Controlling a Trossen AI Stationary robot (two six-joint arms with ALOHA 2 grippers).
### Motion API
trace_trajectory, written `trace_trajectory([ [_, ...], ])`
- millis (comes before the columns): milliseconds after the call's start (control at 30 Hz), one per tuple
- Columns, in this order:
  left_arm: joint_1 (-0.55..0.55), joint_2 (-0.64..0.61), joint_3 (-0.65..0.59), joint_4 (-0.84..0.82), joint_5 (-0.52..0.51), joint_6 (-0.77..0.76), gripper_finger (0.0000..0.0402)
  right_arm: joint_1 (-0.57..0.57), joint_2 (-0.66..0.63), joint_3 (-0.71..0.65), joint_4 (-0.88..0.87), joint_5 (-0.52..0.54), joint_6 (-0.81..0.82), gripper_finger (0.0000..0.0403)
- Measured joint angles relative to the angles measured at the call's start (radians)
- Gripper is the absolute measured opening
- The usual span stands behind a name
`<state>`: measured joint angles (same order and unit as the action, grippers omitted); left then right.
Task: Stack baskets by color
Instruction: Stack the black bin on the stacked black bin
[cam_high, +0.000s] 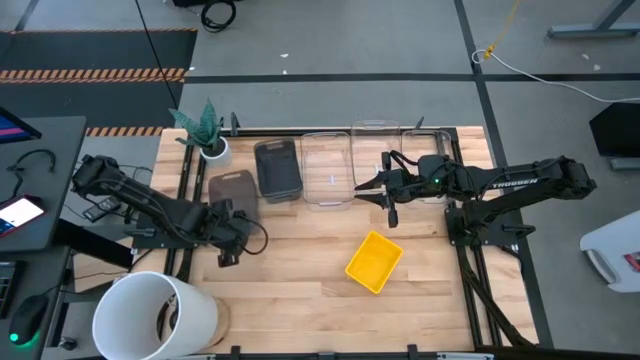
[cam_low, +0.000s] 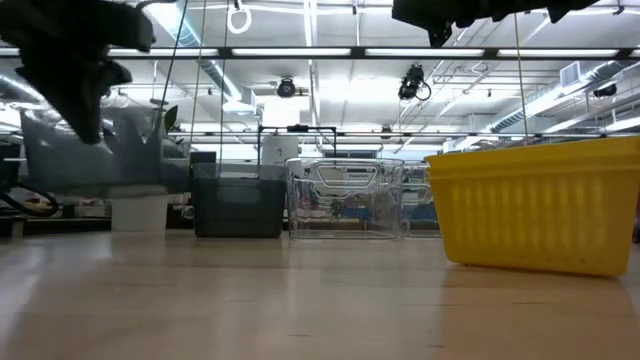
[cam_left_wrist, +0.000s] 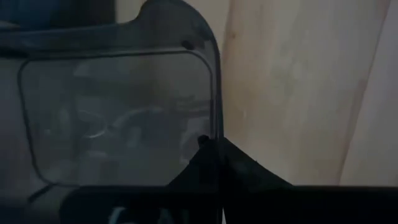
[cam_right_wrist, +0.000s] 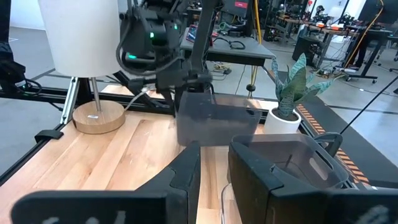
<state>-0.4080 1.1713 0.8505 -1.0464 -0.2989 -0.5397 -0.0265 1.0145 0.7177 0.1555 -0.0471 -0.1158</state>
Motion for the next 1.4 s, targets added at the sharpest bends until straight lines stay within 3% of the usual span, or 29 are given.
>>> trace_trajectory([
  [433, 0.001, 0.000, 0.170, -0.142, -0.223, 0.075, 0.0001, 0.000, 0.000, 0.000, 0.000, 0.000, 0.000, 0.0089],
  [600, 0.005, 0.000, 0.192, -0.126, -0.375, 0.132, 0.0001, 0.000, 0.000, 0.000, 0.007, 0.000, 0.000, 0.0089],
  [700, 0.038, 0.000, 0.192, -0.099, -0.412, 0.160, 0.0000, 0.000, 0.000, 0.000, 0.008, 0.000, 0.000, 0.0089],
  [833, 0.120, 0.000, 0.191, -0.023, -0.400, 0.250, 0.0000, 0.000, 0.000, 0.000, 0.015, 0.000, 0.000, 0.0089],
  [1200, 0.440, 0.000, 0.191, 0.186, -0.160, 0.553, 0.0000, 0.000, 0.000, 0.000, 0.031, 0.000, -0.007, 0.0089],
  [1400, 0.519, 0.084, 0.190, 0.271, -0.071, 0.601, 0.0000, 0.000, 0.000, 0.000, 0.030, 0.000, -0.014, 0.0089],
])
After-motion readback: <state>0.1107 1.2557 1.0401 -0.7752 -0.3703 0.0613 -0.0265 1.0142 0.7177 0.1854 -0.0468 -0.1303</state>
